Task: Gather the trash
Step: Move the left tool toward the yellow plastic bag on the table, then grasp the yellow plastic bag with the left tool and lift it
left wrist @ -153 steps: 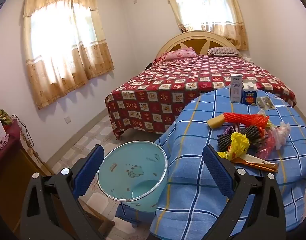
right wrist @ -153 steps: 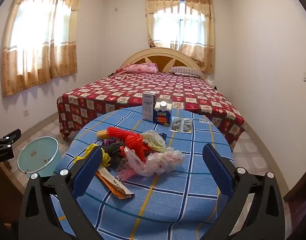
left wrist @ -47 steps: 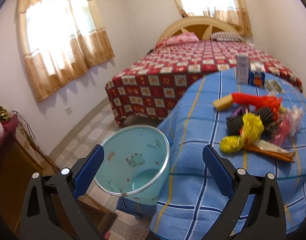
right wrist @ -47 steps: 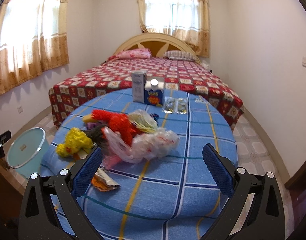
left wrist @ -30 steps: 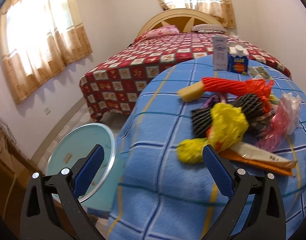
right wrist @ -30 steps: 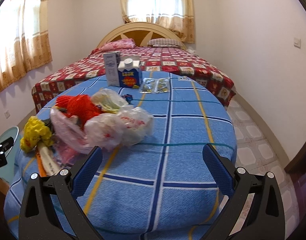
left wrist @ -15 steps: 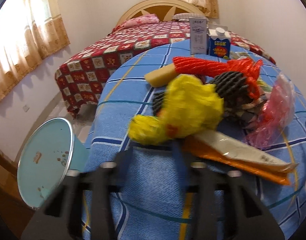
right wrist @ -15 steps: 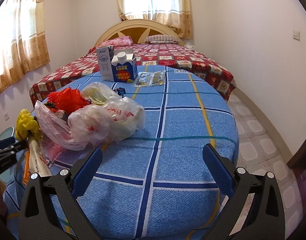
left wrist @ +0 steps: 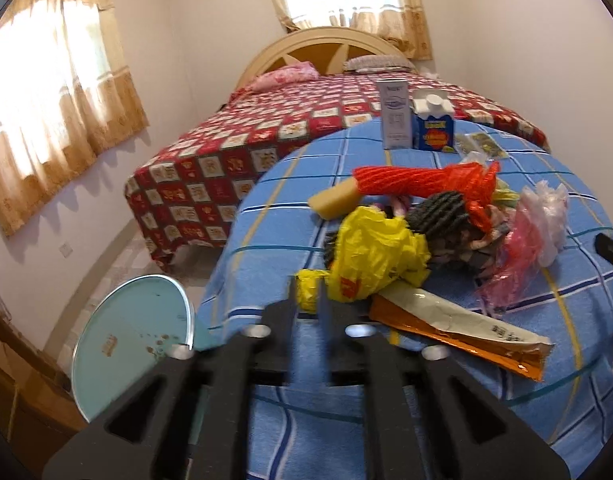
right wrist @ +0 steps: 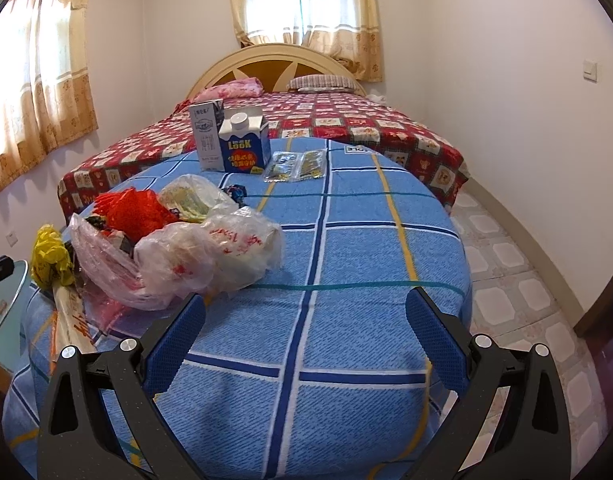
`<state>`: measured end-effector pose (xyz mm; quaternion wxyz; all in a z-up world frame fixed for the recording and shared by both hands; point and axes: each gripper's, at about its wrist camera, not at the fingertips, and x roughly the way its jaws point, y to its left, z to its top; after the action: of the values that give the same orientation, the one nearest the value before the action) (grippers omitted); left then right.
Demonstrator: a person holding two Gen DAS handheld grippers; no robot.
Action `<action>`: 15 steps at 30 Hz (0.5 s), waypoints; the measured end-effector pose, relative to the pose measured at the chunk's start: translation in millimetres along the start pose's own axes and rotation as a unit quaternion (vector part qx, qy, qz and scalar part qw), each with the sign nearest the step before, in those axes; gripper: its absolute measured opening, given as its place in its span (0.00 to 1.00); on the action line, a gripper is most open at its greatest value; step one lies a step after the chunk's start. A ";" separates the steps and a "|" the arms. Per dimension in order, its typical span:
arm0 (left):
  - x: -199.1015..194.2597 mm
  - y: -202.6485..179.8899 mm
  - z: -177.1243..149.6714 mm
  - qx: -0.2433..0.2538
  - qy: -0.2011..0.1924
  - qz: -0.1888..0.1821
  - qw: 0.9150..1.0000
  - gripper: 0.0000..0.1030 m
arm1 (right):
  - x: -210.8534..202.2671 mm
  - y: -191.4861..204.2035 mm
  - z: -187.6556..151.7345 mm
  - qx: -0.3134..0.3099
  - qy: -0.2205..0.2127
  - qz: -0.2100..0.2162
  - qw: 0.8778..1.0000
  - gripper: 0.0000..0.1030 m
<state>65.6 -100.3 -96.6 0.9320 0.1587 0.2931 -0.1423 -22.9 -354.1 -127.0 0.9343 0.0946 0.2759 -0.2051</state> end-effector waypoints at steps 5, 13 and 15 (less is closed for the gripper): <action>15.2 4.5 -1.1 -0.007 0.017 0.006 1.000 0.65 | 2.2 -1.9 -1.2 -0.005 0.000 -0.005 1.000 0.95; 39.3 -15.7 -2.3 0.003 0.032 -0.013 0.999 0.65 | 9.8 -9.7 -4.8 0.002 0.008 -0.005 1.000 0.95; 45.6 -21.5 -2.8 0.010 0.036 -0.019 0.999 0.55 | 10.0 -7.4 -5.6 -0.001 0.009 -0.003 1.000 0.95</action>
<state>92.4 -126.6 -130.2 0.9165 0.1675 0.3275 -0.1570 -21.1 -362.5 -137.7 0.9313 0.0951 0.2846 -0.2068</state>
